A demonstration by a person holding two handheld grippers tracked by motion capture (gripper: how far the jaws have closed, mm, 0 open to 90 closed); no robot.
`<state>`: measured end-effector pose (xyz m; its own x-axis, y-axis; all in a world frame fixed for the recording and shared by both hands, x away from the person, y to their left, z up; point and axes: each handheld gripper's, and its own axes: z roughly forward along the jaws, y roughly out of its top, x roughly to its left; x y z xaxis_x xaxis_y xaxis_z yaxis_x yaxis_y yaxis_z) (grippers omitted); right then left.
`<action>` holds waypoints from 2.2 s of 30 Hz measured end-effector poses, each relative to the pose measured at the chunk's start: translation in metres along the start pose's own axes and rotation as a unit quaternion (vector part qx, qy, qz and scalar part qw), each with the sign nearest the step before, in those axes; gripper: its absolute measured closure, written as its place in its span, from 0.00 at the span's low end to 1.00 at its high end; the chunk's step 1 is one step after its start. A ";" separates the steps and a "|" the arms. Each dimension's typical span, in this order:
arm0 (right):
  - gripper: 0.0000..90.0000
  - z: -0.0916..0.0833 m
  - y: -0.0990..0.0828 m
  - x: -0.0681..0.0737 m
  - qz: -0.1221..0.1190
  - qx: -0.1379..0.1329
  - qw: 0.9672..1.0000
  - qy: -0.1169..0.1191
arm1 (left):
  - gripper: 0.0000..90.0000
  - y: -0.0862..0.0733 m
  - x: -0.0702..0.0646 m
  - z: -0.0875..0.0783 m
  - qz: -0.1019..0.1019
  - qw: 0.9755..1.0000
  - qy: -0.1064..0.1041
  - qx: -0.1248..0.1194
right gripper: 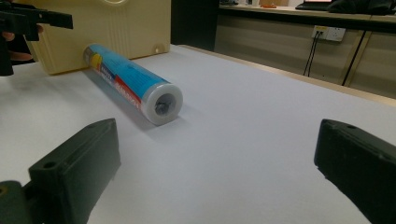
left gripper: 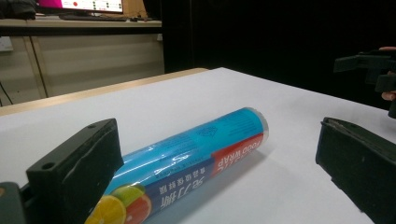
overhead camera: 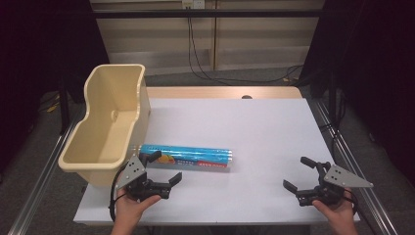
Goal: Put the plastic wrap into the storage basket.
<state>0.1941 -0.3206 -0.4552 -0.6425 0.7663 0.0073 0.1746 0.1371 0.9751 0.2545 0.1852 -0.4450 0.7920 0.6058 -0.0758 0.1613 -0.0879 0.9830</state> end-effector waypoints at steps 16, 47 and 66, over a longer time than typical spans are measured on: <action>0.00 -0.001 -0.001 -0.001 0.002 0.004 1.000 0.001 | 0.00 0.008 0.001 0.020 0.027 0.999 0.003 0.045; 0.00 -0.002 -0.002 0.000 -0.007 0.013 1.000 0.007 | 0.01 0.037 0.015 0.077 0.037 0.987 -0.039 0.151; 0.01 -0.003 -0.002 0.000 -0.011 0.018 1.000 0.011 | 0.02 0.050 0.025 0.104 0.070 0.960 -0.069 0.263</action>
<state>0.1917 -0.3225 -0.4568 -0.6621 0.7494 -0.0094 0.1872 0.1774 0.9662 0.3436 0.1142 -0.4148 0.8923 0.4514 -0.0058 0.2934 -0.5700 0.7675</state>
